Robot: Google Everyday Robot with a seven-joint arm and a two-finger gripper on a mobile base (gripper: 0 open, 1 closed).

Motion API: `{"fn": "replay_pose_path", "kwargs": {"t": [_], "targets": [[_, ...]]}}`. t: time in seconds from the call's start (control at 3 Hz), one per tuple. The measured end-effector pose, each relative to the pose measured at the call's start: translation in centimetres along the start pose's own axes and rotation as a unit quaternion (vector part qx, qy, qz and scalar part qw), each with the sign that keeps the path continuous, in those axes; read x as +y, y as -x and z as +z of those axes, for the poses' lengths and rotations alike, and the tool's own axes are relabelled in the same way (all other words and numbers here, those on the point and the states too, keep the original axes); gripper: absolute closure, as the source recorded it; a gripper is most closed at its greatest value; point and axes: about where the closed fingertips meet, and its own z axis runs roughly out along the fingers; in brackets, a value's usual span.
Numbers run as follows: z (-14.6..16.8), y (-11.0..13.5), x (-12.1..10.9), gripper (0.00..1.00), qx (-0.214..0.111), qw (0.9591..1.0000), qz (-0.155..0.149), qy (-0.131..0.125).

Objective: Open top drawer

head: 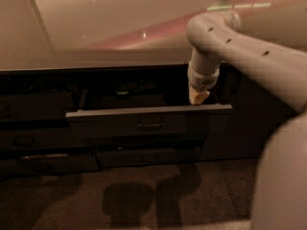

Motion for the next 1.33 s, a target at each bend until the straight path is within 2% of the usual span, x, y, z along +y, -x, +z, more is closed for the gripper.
{"fn": "replay_pose_path", "kwargs": {"t": [0.33,0.67,1.0,1.33], "targets": [[-3.5,0.2,0.2,1.00,0.004,0.9997,-0.003,-0.026],[-3.5,0.2,0.2,1.00,0.004,0.9997,-0.003,-0.026],[-2.6,-0.3,-0.3,1.00,0.036,0.9979,-0.006,-0.054],[-0.2,-2.1,-2.4,1.00,0.108,0.9894,-0.004,-0.097]]}}
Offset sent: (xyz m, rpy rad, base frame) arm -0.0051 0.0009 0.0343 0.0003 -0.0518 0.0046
